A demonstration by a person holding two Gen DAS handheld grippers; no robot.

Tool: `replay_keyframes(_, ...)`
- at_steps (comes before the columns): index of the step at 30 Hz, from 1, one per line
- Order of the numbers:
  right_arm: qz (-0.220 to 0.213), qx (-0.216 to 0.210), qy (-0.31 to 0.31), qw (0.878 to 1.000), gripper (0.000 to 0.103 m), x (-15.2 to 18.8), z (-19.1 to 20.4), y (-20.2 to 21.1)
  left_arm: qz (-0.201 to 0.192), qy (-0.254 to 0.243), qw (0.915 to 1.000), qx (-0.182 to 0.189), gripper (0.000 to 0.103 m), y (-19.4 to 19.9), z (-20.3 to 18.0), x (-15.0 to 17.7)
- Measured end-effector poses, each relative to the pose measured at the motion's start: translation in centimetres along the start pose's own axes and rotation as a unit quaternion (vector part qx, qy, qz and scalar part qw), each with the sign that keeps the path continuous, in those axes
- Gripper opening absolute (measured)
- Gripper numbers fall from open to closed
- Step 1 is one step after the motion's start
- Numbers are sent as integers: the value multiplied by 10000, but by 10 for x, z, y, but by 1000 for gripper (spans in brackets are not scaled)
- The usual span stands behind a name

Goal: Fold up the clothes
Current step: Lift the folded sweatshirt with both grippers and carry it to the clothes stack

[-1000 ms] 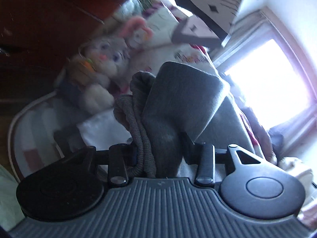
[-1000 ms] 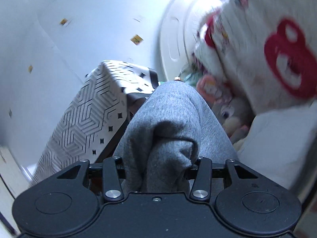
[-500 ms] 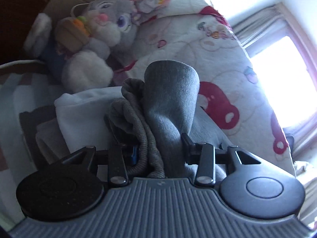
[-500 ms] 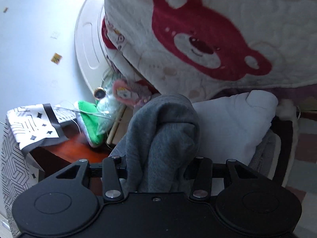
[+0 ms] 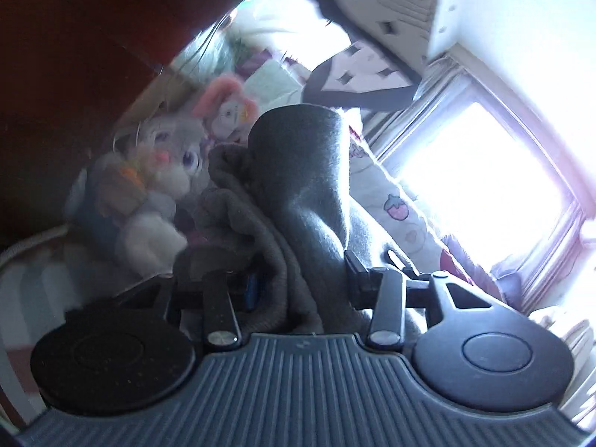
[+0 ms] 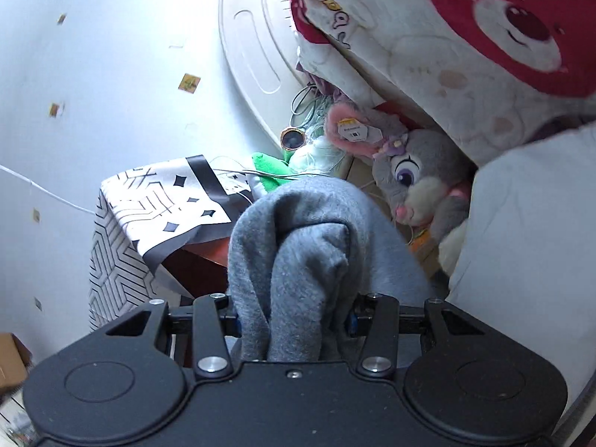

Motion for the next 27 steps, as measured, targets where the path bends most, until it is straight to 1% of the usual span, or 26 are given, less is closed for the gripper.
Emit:
replay_keyframes(1, 3, 302, 213, 9993, 53, -3, -4, 1, 157, 73, 9998, -65, 42, -14, 6, 6)
replay_keyframes(2, 7, 787, 497, 9957, 53, -7, -11, 3, 314, 145, 9993, -131, 42, -28, 13, 12)
replay_keyframes(4, -22, 1783, 971, 9792, 53, -11, -31, 9, 643, 334, 9970, -279, 41, -59, 30, 30)
replay_keyframes(5, -42, 2187, 1092, 9697, 53, -13, -44, 12, 729, 496, 9955, -345, 41, -73, 41, 41)
replay_keyframes(6, -70, 2423, 1123, 9636, 55, -14, -58, 16, 792, 667, 9938, -405, 42, -85, 51, 52)
replay_keyframes(7, -120, 2554, 1099, 9605, 59, -15, -72, 23, 760, 739, 9938, -336, 42, -89, 55, 58)
replay_keyframes(8, -197, 2592, 1066, 9597, 60, -16, -83, 30, 702, 782, 9942, -232, 42, -92, 58, 63)
replay_keyframes(9, -256, 2531, 1036, 9615, 62, -16, -87, 36, 667, 754, 9948, -169, 42, -93, 56, 65)
replay_keyframes(11, -314, 2370, 992, 9659, 62, -15, -91, 47, 656, 460, 9966, -198, 42, -92, 47, 63)
replay_keyframes(13, -389, 2246, 1301, 9650, 57, -14, -84, 49, 615, 138, 9977, -229, 41, -90, 35, 58)
replay_keyframes(15, -489, 1908, 1533, 9684, 55, -13, -71, 52, 482, -200, 9983, -257, 41, -86, 22, 54)
replay_keyframes(16, -539, 1687, 1514, 9725, 55, -15, -68, 54, 426, -360, 9981, -253, 41, -86, 17, 52)
replay_keyframes(17, -547, 1564, 1370, 9766, 56, -18, -70, 55, 449, -361, 9980, -273, 42, -88, 18, 52)
replay_keyframes(18, -492, 1655, 1217, 9774, 60, -21, -77, 55, 492, -318, 9978, -300, 42, -91, 19, 53)
replay_keyframes(19, -413, 1846, 1082, 9760, 64, -25, -86, 55, 536, -276, 9976, -328, 42, -94, 21, 54)
replay_keyframes(21, -381, 2316, 1069, 9662, 68, -26, -98, 59, 623, -191, 9971, -383, 42, -101, 25, 56)
replay_keyframes(22, -422, 2462, 1075, 9623, 69, -24, -101, 62, 666, -149, 9968, -411, 42, -104, 27, 57)
replay_keyframes(24, -565, 2536, 1028, 9602, 71, -23, -98, 70, 574, -246, 9968, -502, 42, -103, 26, 60)
replay_keyframes(26, -618, 2650, 1140, 9555, 71, -21, -90, 77, 501, -264, 9965, -616, 42, -102, 25, 62)
replay_keyframes(27, -615, 2735, 1246, 9518, 67, -19, -87, 78, 501, -258, 9963, -642, 42, -102, 24, 61)
Point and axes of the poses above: each gripper's, at about its wrist camera, not at the fingertips, and y roughly against the way its jaws point, z to its left, x to its underside, the point moved 5 cm from there along -y, roughly the way its jaws point, and after that the axes turned 2 degrees about z, right-handed, at the moved point
